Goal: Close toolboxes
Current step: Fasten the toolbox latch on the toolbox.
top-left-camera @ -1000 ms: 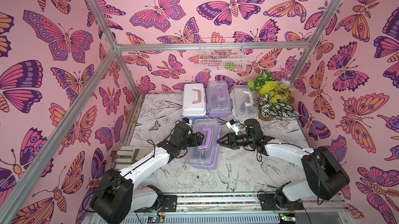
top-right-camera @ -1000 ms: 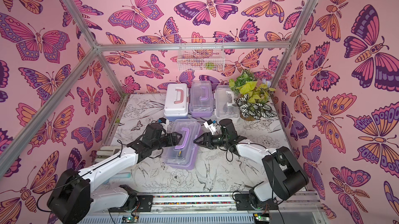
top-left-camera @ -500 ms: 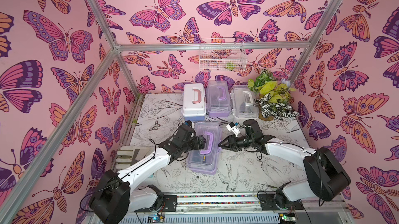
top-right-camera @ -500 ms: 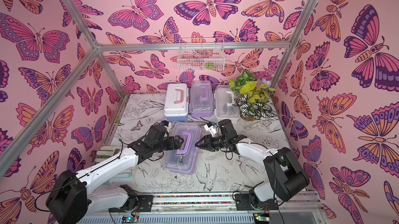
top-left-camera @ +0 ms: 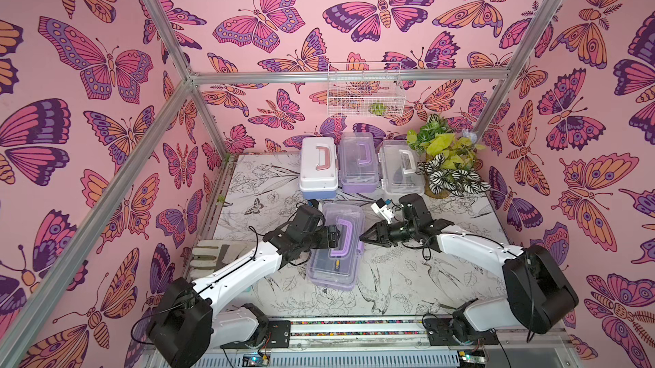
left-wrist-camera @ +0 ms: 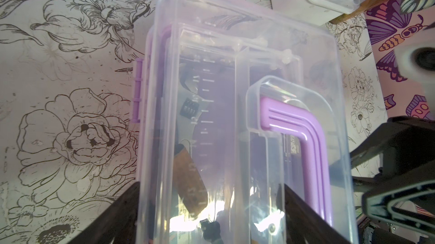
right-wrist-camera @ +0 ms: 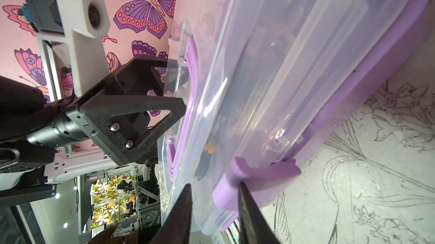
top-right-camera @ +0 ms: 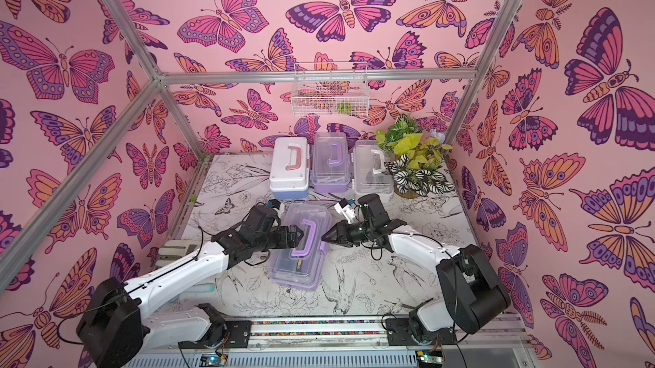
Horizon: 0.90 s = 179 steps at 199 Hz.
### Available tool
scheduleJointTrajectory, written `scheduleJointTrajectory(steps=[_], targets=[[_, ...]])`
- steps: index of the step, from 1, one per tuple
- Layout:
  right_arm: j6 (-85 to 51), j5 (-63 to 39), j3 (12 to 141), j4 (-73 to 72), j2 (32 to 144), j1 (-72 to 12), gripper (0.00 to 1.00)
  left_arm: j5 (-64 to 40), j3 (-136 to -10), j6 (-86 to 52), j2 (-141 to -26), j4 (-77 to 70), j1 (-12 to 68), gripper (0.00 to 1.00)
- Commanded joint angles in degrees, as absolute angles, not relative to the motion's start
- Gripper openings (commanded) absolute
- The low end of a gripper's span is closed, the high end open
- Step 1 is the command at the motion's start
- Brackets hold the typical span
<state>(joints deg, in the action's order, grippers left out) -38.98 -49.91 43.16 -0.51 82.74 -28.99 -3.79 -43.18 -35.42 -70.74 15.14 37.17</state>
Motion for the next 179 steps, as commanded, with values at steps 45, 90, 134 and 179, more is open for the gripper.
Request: scheduleJointTrajectory(steps=[45, 90, 134, 179], targets=[[-39.29, -48.98, 41.44, -1.58, 83.41, -29.88, 0.29, -4.39, -42.61, -37.0, -75.11, 23.95, 38.95, 0.99], [-39.98, -48.35, 39.66, -3.13, 83.49, -29.99, 0.29, -4.04, -42.63, -37.1, -75.2, 23.91, 39.11, 1.0], [-40.52, -48.08, 39.42, -4.54, 84.24, -30.27, 0.28, -4.13, -42.53, -37.35, -75.22, 23.56, 39.2, 1.0], [-42.0, -47.78, 38.47, -7.55, 85.43, -31.26, 0.27, -4.75, -42.39, -37.7, -75.39, 23.33, 39.2, 0.99]])
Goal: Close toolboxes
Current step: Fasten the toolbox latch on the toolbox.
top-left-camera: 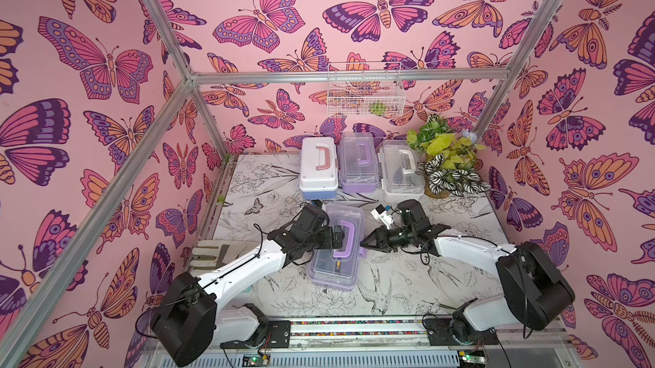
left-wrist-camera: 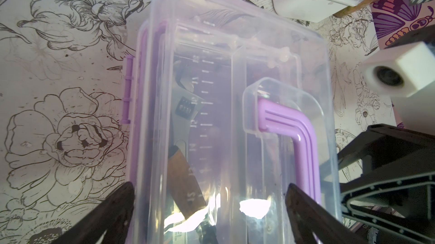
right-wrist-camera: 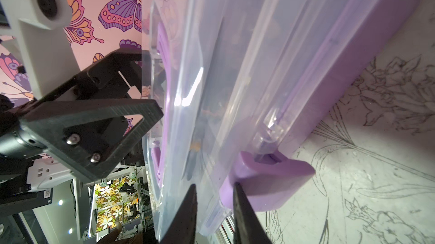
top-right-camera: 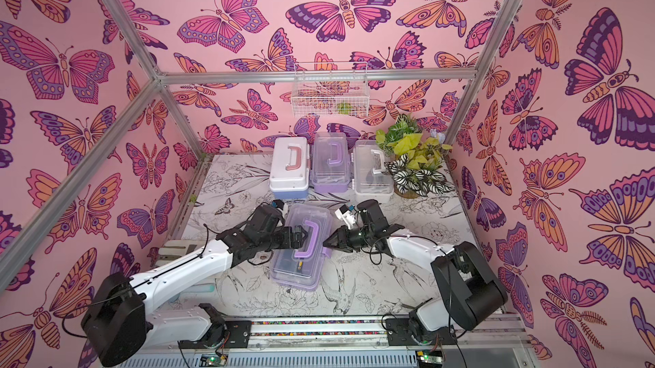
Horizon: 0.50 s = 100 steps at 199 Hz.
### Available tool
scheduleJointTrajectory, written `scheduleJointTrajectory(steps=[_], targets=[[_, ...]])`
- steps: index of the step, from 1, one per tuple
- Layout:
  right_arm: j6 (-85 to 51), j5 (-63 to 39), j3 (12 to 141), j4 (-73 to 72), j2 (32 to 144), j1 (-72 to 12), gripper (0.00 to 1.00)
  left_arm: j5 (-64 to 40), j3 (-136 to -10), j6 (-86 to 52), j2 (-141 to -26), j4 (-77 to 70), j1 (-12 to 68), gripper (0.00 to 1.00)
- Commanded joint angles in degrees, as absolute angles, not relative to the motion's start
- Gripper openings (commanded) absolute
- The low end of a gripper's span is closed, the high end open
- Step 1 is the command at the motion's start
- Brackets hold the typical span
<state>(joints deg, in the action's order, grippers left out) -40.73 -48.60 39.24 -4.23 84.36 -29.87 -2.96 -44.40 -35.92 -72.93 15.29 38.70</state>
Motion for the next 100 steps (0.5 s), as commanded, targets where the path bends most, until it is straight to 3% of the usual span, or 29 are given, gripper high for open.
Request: scheduleJointTrajectory(steps=[1, 74, 100], targets=[[-42.09, -47.75, 38.39, -7.6, 85.43, -31.27, 0.27, -4.84, -42.42, -37.7, -75.4, 23.35, 39.2, 0.99], [-45.46, -45.47, 32.44, -14.44, 85.6, -33.13, 0.27, -6.24, -39.93, -39.16, -74.6, 23.33, 40.15, 0.96], [-44.96, -44.86, 31.55, -13.71, 85.43, -33.21, 0.32, -5.91, -40.28, -39.29, -74.99, 23.38, 40.67, 0.94]])
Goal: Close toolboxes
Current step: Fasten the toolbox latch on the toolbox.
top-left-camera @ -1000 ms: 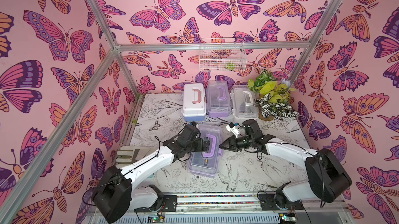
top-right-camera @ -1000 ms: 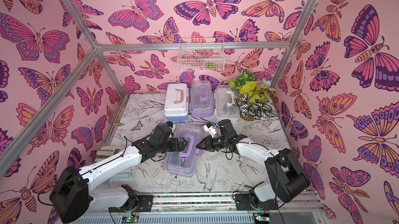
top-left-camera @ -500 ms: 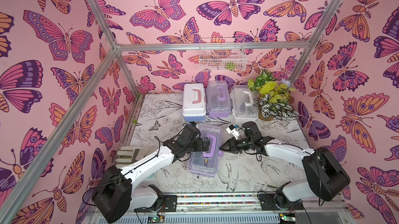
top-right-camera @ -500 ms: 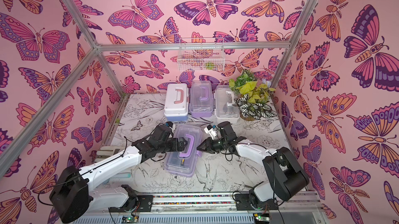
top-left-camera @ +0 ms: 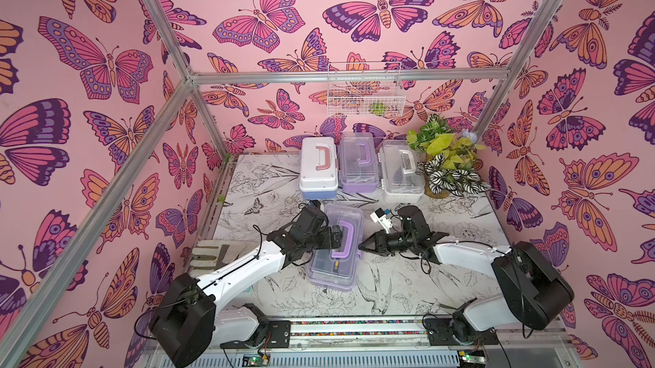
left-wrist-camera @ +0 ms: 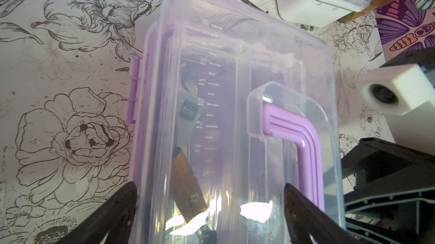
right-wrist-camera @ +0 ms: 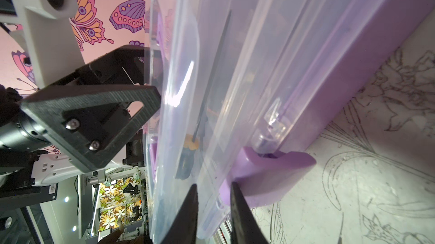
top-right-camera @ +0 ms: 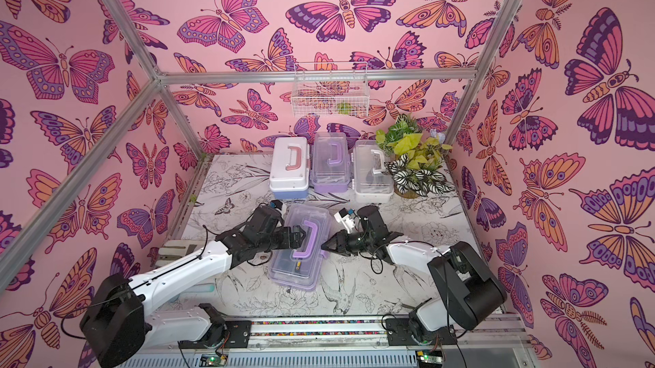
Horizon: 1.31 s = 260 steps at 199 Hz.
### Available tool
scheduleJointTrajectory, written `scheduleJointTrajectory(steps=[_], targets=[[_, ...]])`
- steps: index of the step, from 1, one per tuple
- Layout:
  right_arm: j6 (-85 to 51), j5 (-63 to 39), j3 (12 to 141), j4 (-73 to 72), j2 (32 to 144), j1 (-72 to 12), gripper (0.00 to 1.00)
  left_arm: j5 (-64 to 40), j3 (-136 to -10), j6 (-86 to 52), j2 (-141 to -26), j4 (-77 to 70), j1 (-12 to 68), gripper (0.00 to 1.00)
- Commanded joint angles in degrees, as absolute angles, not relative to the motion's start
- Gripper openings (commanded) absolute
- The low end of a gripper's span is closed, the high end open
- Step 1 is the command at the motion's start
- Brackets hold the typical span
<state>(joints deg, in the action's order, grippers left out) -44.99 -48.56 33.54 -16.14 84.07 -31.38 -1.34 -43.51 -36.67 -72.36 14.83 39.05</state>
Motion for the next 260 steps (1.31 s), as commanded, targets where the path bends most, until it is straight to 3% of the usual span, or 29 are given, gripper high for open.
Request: scheduleJointTrajectory(steps=[1, 32, 97, 193, 260], targets=[[-44.94, -44.84, 31.55, -13.62, 85.43, -33.22, 0.32, -5.9, -40.27, -39.29, -75.03, 23.38, 40.68, 0.94], [-43.56, -43.88, 31.87, -11.19, 84.91, -33.21, 0.37, -5.1, -40.09, -39.73, -74.75, 23.33, 41.13, 0.92], [-43.58, -44.03, 32.01, -11.78, 85.77, -33.39, 0.36, -4.97, -40.28, -39.95, -75.14, 23.14, 41.55, 0.89], [-53.8, -49.75, 31.88, -32.96, 93.54, -34.6, 0.34, -5.87, -40.28, -41.71, -75.89, 21.1, 43.24, 0.8], [-39.27, -42.95, 38.12, -3.08, 83.3, -33.08, 0.36, 3.33, -42.72, -35.78, -70.88, 35.98, 39.93, 0.7]])
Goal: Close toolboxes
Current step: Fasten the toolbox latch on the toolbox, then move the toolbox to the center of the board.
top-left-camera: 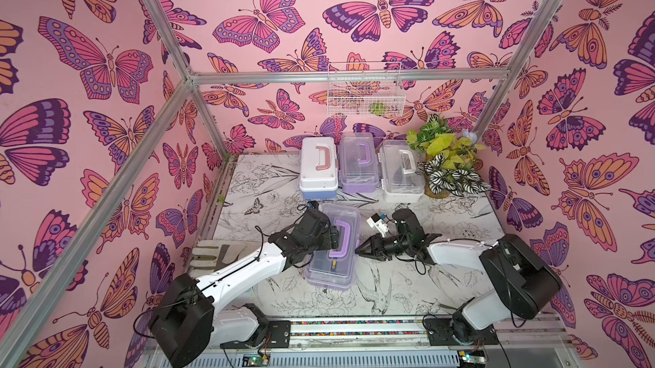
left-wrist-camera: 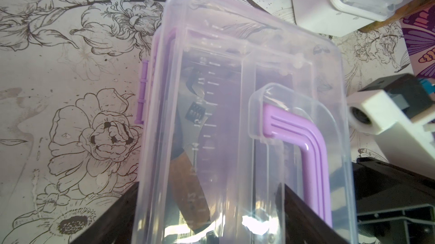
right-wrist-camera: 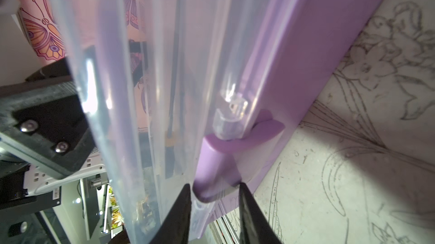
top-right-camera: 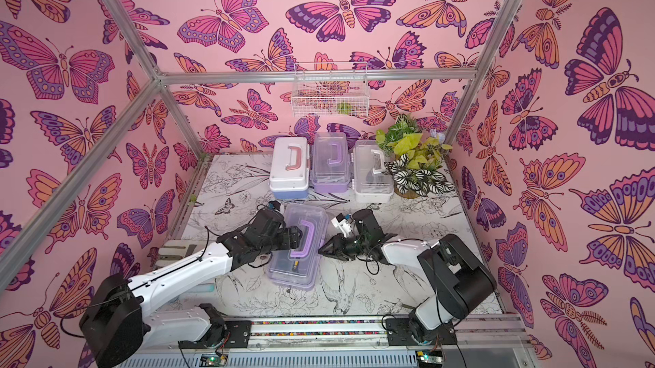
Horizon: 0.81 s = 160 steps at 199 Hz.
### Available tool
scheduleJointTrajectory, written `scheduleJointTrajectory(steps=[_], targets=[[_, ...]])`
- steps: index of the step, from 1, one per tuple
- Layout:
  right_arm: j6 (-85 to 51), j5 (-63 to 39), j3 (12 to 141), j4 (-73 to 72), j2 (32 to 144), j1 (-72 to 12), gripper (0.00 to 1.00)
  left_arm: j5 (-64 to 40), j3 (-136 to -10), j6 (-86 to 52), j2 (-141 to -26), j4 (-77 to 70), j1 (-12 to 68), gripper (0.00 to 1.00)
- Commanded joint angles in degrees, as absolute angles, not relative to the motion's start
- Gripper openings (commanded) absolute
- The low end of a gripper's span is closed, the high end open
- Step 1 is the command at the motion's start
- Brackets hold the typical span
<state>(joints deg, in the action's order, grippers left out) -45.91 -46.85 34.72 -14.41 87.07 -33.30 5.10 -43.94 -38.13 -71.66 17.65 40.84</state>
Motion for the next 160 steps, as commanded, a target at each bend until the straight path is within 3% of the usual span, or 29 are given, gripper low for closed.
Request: scheduleJointTrajectory(steps=[1, 78, 160], targets=[[-39.1, -42.83, 38.18, -2.77, 83.09, -33.02, 0.36, 3.47, -42.85, -35.73, -70.86, 36.27, 39.83, 0.7], [-34.54, -41.68, 41.31, 10.54, 74.73, -27.76, 0.37, 11.69, -47.23, -27.95, -64.16, 48.0, 27.79, 0.5], [-31.35, -44.06, 44.6, 18.4, 68.99, -24.25, 0.37, 12.1, -51.71, -19.79, -75.56, 39.32, 7.02, 0.44]])
